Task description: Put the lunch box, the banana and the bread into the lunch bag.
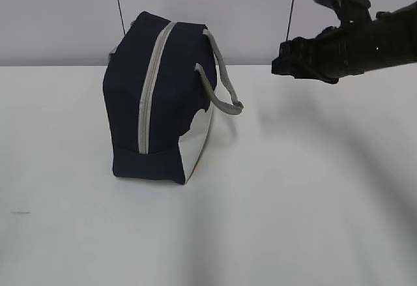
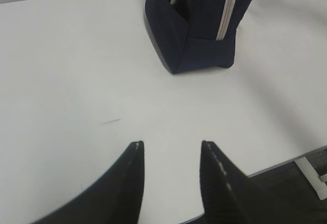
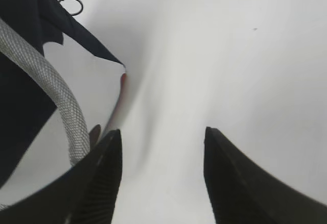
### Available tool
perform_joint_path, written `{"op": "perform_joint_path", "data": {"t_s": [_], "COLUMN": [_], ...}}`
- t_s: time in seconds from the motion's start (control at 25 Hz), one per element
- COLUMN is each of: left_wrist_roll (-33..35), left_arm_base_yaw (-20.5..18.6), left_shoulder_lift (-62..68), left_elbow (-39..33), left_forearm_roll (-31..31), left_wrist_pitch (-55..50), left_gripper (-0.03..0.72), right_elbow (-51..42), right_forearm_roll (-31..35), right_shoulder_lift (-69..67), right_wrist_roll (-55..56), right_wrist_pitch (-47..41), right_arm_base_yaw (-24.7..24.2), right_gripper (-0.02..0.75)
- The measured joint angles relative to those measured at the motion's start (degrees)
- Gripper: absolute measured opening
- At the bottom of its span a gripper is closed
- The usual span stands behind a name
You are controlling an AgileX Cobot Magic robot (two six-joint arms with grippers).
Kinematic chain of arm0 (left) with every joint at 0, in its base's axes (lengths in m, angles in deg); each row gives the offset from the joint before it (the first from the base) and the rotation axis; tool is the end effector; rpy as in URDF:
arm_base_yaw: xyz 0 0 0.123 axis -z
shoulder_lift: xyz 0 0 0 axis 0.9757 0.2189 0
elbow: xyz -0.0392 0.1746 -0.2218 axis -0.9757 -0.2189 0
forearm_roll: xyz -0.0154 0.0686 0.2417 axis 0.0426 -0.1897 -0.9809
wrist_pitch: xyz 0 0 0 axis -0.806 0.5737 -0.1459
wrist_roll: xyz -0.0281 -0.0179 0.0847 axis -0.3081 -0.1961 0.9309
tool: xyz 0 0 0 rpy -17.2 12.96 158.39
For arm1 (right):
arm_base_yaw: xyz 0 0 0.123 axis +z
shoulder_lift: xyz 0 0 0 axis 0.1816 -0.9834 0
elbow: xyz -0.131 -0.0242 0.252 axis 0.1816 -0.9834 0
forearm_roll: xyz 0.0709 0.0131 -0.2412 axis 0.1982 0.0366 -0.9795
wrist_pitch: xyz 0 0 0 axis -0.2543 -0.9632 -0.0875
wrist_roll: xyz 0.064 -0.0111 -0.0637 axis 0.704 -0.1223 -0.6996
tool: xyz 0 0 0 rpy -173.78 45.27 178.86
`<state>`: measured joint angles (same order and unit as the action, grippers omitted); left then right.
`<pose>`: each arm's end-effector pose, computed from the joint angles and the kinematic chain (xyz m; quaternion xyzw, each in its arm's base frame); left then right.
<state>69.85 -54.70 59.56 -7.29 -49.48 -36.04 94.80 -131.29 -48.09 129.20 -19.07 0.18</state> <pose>-0.0066 0.0040 0.2805 0.1257 0.8520 -0.1179 0.4943 0.3834 0.0963 0.2259 -0.0659 0.8828 0.1962 0.4216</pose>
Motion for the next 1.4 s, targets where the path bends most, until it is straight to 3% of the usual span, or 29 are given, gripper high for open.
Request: {"op": "perform_joint_path", "data": {"t_s": [0.2,0.32,0.48,0.64,0.8,0.96,1.08,1.4], "left_wrist_roll": [0.0,0.0,0.0,0.0,0.0,0.0,0.0,0.0], "left_arm_base_yaw": [0.0,0.0,0.0,0.0,0.0,0.0,0.0,0.0], "left_shoulder_lift": [0.0,0.0,0.0,0.0,0.0,0.0,0.0,0.0], "left_elbow": [0.0,0.0,0.0,0.0,0.0,0.0,0.0,0.0], "left_forearm_roll": [0.0,0.0,0.0,0.0,0.0,0.0,0.0,0.0], "left_wrist_pitch": [0.0,0.0,0.0,0.0,0.0,0.0,0.0,0.0], "left_gripper": [0.255,0.255,0.255,0.255,0.254,0.254,0.255,0.254], "right_elbow": [-6.28,-9.84,-11.2,-12.61,-16.52,-18.32,-18.55,-18.55], "right_forearm_roll": [8.87,18.26,29.69,48.64,71.49,88.04,93.43,100.22], "right_shoulder_lift": [6.84,11.55,17.27,22.48,27.52,31.62,35.41,52.29], "right_wrist_roll": [-17.99,-31.99,-46.71,-58.57,-78.19,-97.95,-104.68,-112.16], "right_wrist_pitch": [-9.64,-14.17,-26.4,-35.89,-43.51,-58.81,-67.78,-76.27], "right_arm_base_yaw": [6.89,12.04,18.42,21.45,24.7,25.18,25.18,25.18], "right_gripper": [0.41,0.441,0.423,0.418,0.417,0.417,0.417,0.417]}}
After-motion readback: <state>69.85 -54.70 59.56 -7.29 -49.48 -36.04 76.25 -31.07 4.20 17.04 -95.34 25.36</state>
